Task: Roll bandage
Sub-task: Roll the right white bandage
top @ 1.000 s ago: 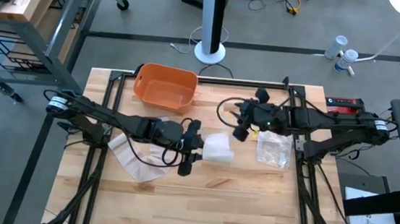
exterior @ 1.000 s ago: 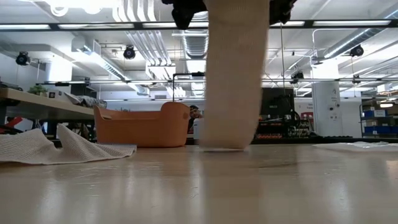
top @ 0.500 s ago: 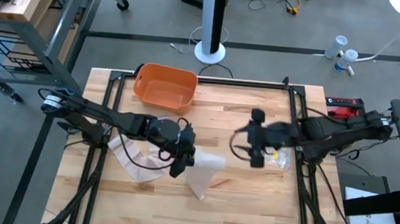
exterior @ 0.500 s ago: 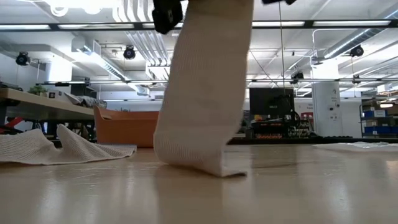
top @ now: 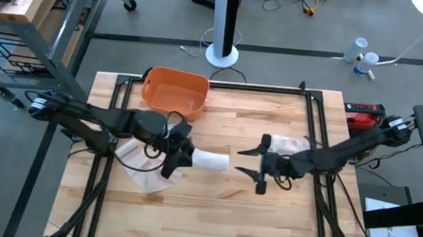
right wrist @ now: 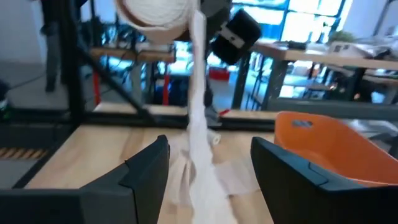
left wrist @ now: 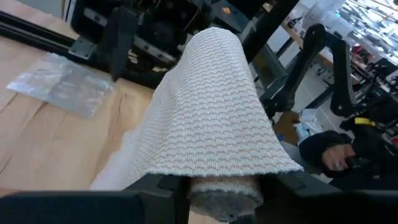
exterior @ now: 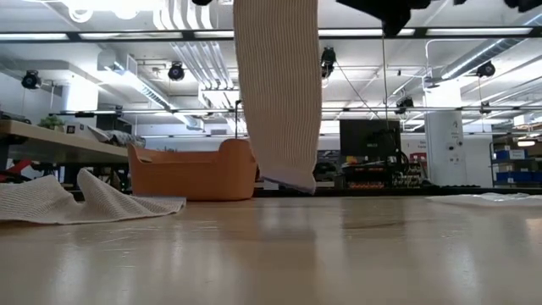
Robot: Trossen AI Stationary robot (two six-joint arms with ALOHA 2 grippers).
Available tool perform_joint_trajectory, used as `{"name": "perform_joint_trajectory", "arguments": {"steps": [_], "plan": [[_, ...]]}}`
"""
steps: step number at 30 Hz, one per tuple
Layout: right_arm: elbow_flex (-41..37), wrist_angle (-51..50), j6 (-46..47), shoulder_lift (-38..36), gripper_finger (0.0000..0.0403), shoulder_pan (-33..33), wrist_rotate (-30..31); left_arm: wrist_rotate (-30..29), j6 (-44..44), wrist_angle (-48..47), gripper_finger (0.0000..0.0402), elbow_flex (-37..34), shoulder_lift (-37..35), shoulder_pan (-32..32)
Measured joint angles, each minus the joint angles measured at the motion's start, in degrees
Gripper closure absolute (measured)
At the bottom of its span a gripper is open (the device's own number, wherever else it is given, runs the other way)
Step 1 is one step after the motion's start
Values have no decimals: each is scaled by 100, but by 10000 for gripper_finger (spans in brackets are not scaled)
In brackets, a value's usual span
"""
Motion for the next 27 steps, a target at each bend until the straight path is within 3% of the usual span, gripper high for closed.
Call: {"name": "perform_joint_trajectory", "arguments": {"steps": [14,18,23,27], "plan": [[960,300,-333,1226,217,-416,-302,-2,42,106,285,1,109,-2],[976,218,-321,1334,271,-475,-308,-2,43,190,285,2,109,-2],[976,-15,-425,1340,383,-485,-308,-2,161,335,285,4,107,-2],[981,-278,-394,1340,390,-489,-303,-2,192,627,285,4,111,-2]]}}
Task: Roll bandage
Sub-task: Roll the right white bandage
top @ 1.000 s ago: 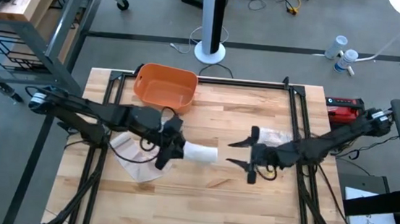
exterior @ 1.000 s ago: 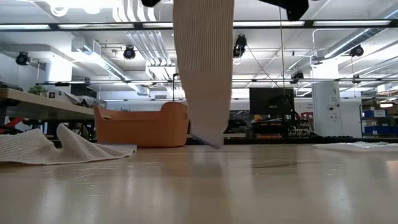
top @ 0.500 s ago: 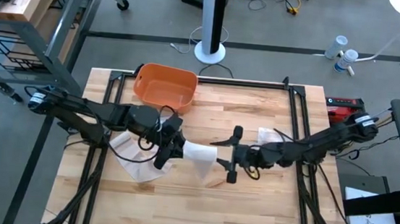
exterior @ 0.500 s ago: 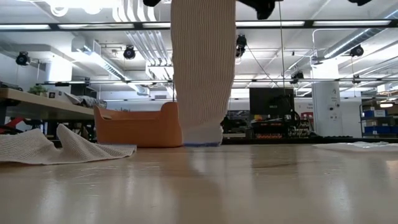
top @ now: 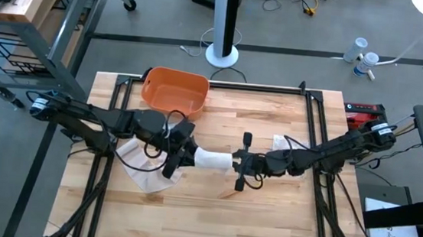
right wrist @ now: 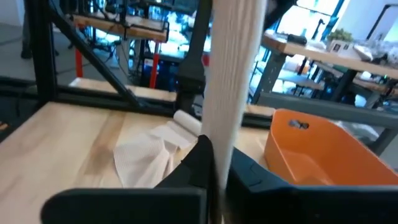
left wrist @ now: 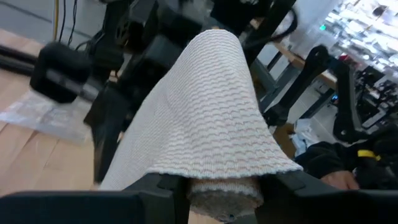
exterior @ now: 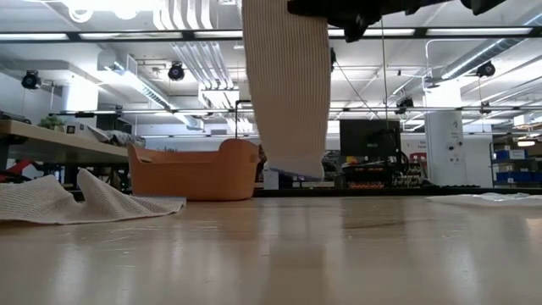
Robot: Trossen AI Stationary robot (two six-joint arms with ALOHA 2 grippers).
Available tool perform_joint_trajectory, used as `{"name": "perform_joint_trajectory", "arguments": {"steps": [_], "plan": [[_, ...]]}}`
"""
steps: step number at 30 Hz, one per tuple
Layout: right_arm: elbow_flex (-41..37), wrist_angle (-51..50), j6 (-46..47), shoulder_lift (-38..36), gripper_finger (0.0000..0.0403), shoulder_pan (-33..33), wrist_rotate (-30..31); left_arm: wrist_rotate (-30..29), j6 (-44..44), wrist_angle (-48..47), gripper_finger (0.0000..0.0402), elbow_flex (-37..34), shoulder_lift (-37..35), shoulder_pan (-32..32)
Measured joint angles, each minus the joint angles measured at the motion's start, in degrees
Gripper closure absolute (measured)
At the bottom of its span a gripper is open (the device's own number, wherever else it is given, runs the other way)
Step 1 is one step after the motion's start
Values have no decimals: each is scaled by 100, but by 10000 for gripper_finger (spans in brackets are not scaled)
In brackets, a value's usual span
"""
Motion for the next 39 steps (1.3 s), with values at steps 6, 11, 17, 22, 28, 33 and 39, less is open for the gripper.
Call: {"name": "perform_joint_trajectory", "arguments": {"steps": [6,11,17,22,28,33,39], "plan": [[0,-562,368,-4,399,4,-2,-1,-43,220,285,-1,0,2],[0,-926,562,-4,400,28,-270,-2,-45,231,285,-2,-4,2],[131,-949,544,-13,376,31,-355,-4,77,288,285,0,40,7],[412,-1461,533,-18,315,31,-362,-2,88,255,285,4,85,7],[682,-2303,603,-93,235,104,-346,-2,48,232,285,4,75,7],[1058,-3301,729,-234,179,259,-306,0,-33,102,285,4,70,7],[1489,-4670,514,-629,125,372,245,0,-133,-43,285,4,67,7]]}}
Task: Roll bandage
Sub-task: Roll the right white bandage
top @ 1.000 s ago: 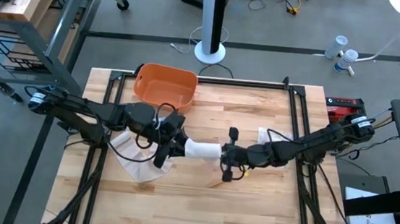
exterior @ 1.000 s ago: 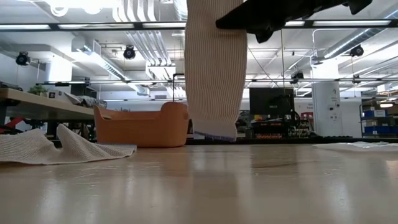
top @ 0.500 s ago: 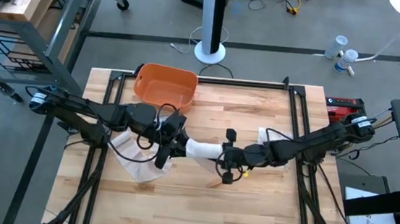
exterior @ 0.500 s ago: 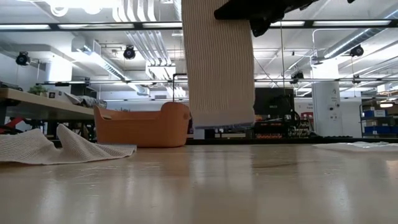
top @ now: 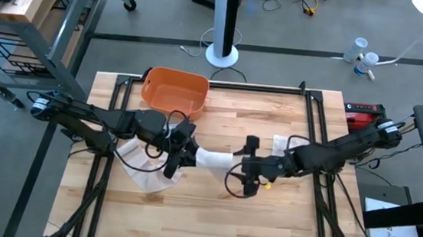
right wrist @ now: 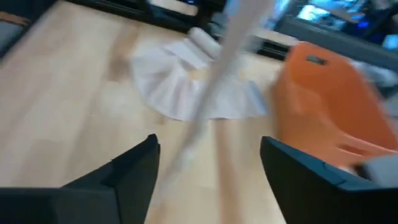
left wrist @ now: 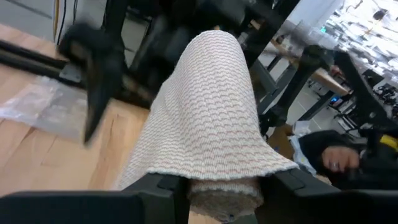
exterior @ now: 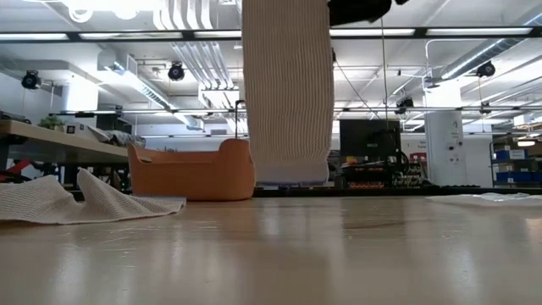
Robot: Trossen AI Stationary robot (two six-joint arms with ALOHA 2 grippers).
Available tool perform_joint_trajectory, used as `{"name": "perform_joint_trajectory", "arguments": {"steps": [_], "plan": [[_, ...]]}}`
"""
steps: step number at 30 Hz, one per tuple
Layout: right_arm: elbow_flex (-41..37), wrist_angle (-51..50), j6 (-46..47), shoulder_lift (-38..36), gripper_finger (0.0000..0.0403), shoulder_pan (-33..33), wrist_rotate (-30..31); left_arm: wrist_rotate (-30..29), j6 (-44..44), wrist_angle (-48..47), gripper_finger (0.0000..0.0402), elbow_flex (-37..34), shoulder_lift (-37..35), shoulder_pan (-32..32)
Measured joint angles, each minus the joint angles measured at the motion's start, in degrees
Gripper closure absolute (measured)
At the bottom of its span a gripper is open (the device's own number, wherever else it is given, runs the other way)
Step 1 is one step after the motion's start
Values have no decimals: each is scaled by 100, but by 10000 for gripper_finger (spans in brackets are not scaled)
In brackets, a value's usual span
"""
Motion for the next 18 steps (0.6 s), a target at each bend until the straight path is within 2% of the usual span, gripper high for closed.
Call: {"name": "perform_joint_trajectory", "arguments": {"steps": [7,12,18], "plan": [[444,-101,-1538,-405,104,216,511,0,-20,-241,285,0,-3,0],[746,155,-2681,-331,112,375,529,0,-24,-259,285,0,-1,0],[933,323,-3444,-153,114,423,743,0,-78,-279,285,0,-1,0]]}}
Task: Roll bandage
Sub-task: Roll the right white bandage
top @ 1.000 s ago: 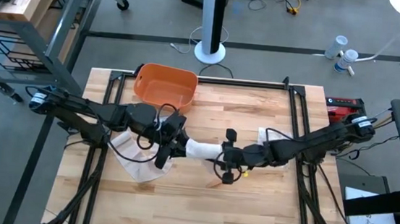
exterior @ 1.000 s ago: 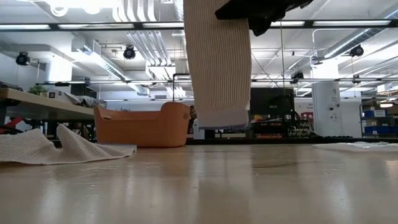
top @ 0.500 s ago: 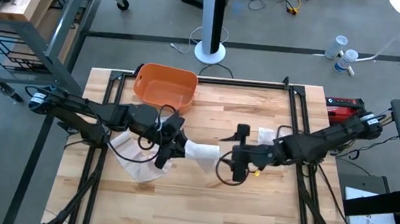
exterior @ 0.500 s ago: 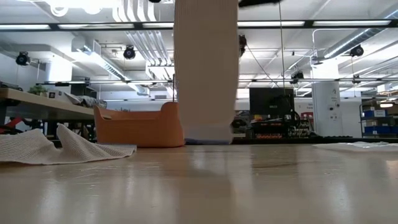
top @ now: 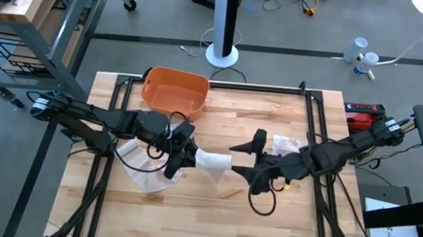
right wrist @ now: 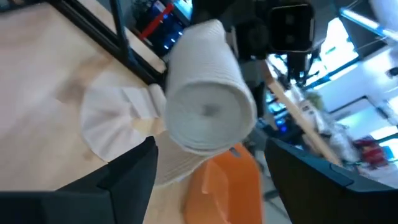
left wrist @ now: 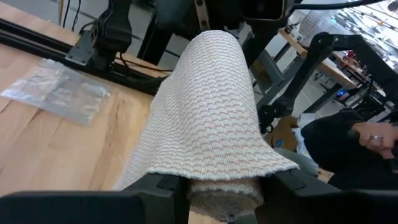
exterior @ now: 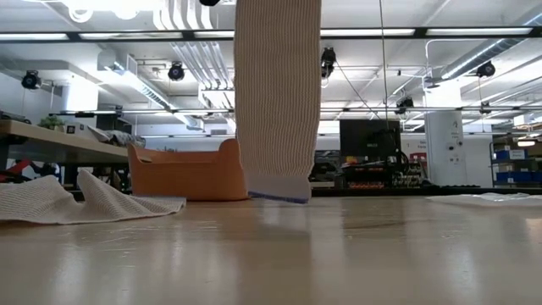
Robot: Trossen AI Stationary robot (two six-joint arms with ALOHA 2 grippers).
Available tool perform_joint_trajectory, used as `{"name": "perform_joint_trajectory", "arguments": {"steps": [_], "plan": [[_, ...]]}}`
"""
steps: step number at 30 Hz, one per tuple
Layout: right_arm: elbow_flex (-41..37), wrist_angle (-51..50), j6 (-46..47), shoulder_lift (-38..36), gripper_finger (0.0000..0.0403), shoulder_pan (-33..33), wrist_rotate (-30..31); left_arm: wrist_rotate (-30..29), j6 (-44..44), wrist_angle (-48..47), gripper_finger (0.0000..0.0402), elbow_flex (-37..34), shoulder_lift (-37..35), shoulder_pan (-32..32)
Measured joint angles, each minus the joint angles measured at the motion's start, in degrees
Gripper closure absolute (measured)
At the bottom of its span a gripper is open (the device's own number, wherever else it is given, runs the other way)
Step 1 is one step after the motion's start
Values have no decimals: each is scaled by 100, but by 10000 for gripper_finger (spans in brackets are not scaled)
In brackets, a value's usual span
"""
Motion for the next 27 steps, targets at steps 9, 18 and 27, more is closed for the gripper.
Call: {"name": "perform_joint_trajectory", "arguments": {"steps": [9,18,27], "plan": [[54,461,-619,47,101,98,-263,8,-5,4,285,0,0,-6],[54,745,-981,407,103,136,-432,-22,-74,-35,285,-2,4,0],[54,908,-1120,444,121,120,-367,-18,-97,-38,285,-4,4,0]]}}
